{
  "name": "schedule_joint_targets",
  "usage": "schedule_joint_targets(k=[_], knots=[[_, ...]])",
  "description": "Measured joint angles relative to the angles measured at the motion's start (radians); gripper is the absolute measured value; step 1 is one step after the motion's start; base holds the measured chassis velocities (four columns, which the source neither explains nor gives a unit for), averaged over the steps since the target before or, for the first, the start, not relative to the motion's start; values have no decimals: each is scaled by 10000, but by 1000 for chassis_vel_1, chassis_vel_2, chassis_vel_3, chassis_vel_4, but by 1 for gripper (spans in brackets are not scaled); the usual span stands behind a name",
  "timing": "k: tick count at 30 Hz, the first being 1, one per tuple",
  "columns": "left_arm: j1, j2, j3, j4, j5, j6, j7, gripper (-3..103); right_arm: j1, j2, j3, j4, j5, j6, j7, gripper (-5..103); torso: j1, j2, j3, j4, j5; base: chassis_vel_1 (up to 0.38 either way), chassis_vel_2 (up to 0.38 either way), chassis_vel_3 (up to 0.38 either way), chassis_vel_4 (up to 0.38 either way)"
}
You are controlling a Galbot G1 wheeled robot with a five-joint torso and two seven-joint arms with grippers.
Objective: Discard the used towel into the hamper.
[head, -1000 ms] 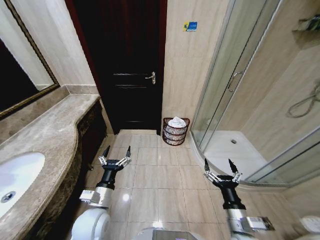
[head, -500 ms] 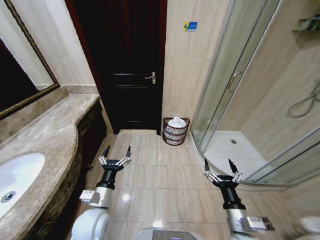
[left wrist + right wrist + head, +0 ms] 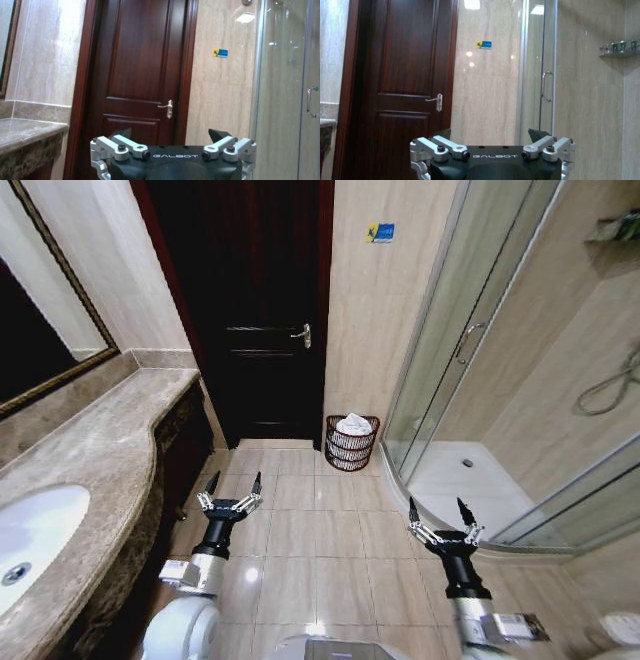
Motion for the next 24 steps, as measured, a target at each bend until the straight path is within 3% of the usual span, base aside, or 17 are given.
schedule_joint_targets(k=[24], knots=[[0,0,0,0,0,0,0,100,0,0,0,0,0,0,0,100,0,0,0,0,0,0,0,0,0]])
